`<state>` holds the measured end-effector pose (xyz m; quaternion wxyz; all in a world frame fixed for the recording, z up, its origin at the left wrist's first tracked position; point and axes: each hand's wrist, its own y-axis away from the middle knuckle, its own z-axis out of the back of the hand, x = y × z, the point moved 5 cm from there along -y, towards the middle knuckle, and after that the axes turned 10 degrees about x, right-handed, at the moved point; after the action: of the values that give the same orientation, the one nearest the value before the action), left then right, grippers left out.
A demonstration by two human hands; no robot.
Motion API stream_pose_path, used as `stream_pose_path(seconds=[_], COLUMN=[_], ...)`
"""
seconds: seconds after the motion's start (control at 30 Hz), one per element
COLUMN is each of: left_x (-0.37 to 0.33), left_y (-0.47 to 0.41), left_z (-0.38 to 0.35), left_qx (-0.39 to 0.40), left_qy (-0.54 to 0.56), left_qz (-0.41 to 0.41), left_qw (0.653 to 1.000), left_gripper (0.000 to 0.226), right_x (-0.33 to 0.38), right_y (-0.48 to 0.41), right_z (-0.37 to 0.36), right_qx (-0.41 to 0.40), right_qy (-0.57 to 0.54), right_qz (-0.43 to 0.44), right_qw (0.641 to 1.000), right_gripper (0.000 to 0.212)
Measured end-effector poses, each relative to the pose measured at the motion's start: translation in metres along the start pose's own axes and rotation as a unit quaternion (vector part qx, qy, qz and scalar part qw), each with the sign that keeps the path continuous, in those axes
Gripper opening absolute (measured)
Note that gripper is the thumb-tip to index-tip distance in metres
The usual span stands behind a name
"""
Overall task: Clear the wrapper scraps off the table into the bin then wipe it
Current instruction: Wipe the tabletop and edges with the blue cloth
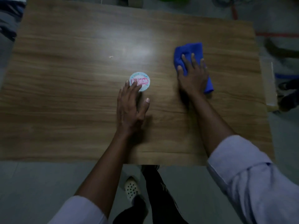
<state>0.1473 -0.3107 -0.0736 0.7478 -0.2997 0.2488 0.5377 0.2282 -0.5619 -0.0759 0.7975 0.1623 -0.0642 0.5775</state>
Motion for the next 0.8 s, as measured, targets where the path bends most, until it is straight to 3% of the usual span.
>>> stream_pose_path(seconds=[0.17,0.27,0.37,0.5,0.63,0.7,0.8], left_x=[-0.011,-0.015,-0.018,-0.019,-0.016,-0.013,-0.01], left_y=[0.041,0.066,0.083,0.091,0.089,0.088,0.09], left_z=[0.007,0.014,0.013,0.006,-0.002,-0.003,0.001], left_qx=[0.022,0.029,0.044,0.048,0.036,0.021,-0.009], left_qy=[-0.01,-0.035,-0.051,-0.092,-0.107,-0.095,-0.051], left_qz=[0.031,0.048,0.038,0.001,0.005,0.004,0.0], left_qw=[0.999,0.998,0.997,0.995,0.994,0.995,0.999], left_gripper=[0.068,0.07,0.07,0.066,0.067,0.066,0.065], right_x=[0.073,0.065,0.013,-0.044,-0.025,0.005,0.057], right_y=[0.124,0.221,0.252,0.22,0.177,0.174,0.212], right_z=[-0.042,-0.057,-0.051,-0.029,-0.027,-0.036,-0.057], right_qx=[0.065,0.093,0.057,-0.008,-0.032,-0.043,-0.055], right_qy=[-0.008,-0.005,0.006,0.006,0.0,0.005,-0.032], right_qz=[0.243,0.316,0.289,0.143,0.02,0.023,0.119], right_qw=[0.968,0.944,0.956,0.99,0.999,0.999,0.991], right_gripper=[0.052,0.054,0.045,0.049,0.052,0.053,0.052])
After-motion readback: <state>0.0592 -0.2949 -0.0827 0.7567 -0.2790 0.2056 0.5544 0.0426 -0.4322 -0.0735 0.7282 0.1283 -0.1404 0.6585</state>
